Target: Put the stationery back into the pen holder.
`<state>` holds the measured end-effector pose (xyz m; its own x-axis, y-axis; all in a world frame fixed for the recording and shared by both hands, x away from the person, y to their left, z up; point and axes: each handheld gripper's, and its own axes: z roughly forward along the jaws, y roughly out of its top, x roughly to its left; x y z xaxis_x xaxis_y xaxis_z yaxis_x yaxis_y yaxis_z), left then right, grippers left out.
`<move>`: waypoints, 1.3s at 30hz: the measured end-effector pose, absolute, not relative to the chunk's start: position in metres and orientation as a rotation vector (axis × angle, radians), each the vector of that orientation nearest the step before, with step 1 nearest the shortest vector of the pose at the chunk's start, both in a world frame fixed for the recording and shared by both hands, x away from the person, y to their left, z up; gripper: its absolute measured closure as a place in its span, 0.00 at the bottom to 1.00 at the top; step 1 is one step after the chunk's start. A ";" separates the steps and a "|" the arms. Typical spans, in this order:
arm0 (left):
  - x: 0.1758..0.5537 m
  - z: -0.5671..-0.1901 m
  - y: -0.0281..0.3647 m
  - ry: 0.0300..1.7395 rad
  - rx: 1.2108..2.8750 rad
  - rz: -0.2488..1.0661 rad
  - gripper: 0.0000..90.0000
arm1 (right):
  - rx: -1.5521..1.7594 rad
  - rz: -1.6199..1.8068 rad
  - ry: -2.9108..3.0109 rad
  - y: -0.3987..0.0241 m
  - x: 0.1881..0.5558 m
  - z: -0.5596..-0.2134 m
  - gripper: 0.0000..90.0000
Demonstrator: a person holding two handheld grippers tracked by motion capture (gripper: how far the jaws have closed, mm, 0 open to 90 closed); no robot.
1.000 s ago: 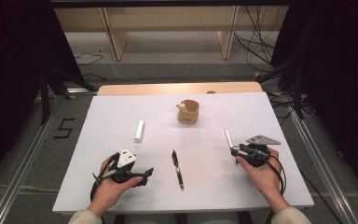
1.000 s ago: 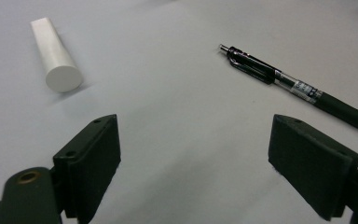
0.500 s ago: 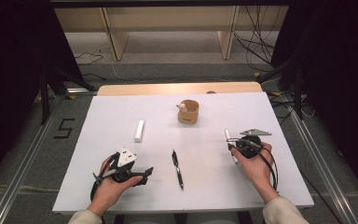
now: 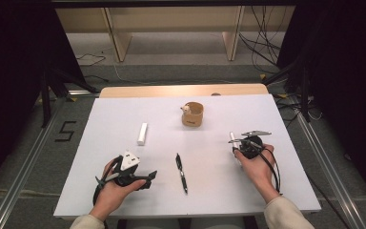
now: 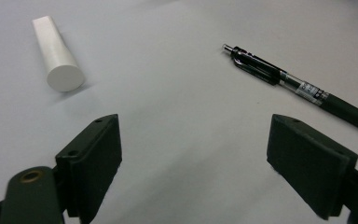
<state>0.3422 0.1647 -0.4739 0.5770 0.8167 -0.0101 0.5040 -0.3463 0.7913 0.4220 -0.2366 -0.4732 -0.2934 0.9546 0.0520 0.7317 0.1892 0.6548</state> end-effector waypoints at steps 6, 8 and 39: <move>0.342 -0.474 0.165 1.055 2.021 0.502 0.20 | 1.614 0.815 2.098 -0.237 0.425 -0.474 0.75; 0.343 -0.474 0.165 1.052 2.023 0.503 0.20 | 1.615 0.808 2.104 -0.236 0.426 -0.474 0.75; 0.343 -0.474 0.165 1.056 2.016 0.504 0.20 | 1.646 0.671 2.121 -0.225 0.437 -0.474 0.82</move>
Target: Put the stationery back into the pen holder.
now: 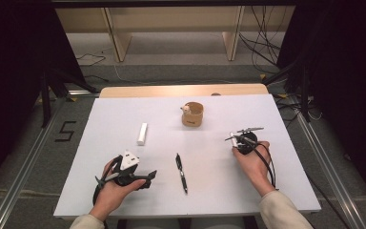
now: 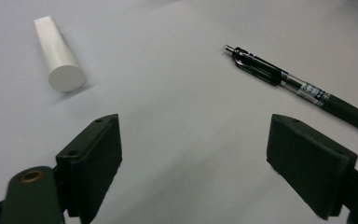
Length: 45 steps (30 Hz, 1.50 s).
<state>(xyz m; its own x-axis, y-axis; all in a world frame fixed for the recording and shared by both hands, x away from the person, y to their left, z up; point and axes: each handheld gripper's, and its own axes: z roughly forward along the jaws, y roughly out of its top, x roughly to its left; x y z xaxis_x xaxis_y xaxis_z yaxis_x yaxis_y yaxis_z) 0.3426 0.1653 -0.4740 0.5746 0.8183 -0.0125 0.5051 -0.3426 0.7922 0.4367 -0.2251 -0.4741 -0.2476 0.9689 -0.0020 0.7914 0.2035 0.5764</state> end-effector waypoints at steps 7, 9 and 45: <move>0.343 -0.474 0.166 1.055 2.017 0.504 0.20 | 1.659 0.658 2.116 -0.224 0.437 -0.474 0.85; 0.343 -0.474 0.165 1.055 2.017 0.505 0.20 | 1.662 0.657 2.114 -0.224 0.437 -0.474 0.86; 0.342 -0.472 0.167 1.059 2.003 0.512 0.21 | 1.583 0.848 2.085 -0.232 0.428 -0.465 0.88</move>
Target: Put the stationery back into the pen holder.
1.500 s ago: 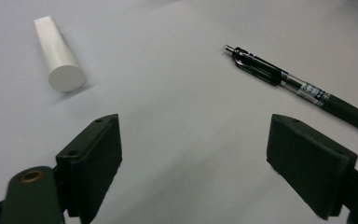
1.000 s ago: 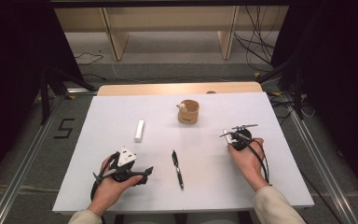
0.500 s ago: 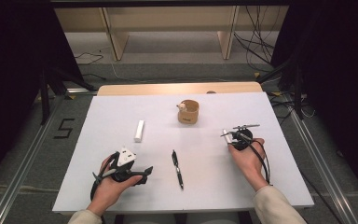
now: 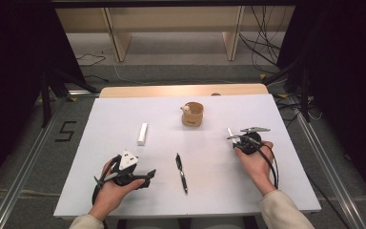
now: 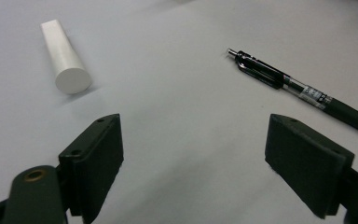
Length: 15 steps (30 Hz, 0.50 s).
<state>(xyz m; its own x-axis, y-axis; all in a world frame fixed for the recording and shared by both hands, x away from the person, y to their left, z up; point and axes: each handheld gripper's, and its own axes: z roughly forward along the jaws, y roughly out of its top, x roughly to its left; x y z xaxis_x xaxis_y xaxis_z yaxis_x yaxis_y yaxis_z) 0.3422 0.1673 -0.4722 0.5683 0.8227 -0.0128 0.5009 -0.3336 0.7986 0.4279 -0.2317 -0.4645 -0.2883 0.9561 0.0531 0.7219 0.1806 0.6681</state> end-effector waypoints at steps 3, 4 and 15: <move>0.342 -0.473 0.167 1.057 2.005 0.515 0.21 | 1.568 0.865 2.087 -0.231 0.427 -0.465 0.88; 0.342 -0.472 0.167 1.057 2.005 0.515 0.21 | 1.565 0.869 2.086 -0.231 0.427 -0.464 0.88; 0.342 -0.472 0.168 1.058 2.005 0.516 0.21 | 1.540 0.942 2.055 -0.231 0.425 -0.461 0.88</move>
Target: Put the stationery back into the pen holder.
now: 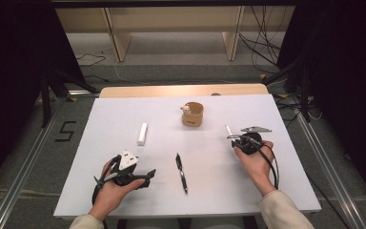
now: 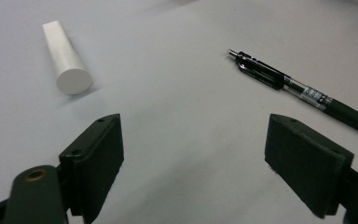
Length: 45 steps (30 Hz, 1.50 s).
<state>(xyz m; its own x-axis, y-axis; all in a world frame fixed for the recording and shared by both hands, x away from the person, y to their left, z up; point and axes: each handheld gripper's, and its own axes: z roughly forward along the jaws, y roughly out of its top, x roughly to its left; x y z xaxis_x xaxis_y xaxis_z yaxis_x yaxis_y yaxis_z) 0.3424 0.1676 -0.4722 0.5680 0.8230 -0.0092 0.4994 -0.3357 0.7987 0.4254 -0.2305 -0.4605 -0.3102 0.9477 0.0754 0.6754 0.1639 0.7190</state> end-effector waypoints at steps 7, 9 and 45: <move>0.342 -0.472 0.168 1.058 2.004 0.516 0.21 | 1.516 0.991 2.033 -0.230 0.425 -0.459 0.88; 0.342 -0.472 0.168 1.059 2.001 0.515 0.22 | 1.515 0.996 2.033 -0.230 0.425 -0.459 0.88; 0.411 -0.447 0.061 1.019 1.877 0.355 0.39 | 1.259 1.203 2.153 -0.182 0.389 -0.451 0.88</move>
<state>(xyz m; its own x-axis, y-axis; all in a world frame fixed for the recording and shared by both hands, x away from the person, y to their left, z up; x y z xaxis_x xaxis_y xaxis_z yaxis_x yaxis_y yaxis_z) 0.4113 0.0612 -0.4466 0.6125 0.7723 -0.1685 0.5006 -0.2140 0.8388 0.3891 -0.1822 -0.4505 -0.5322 0.8409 0.0980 0.5244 0.2365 0.8180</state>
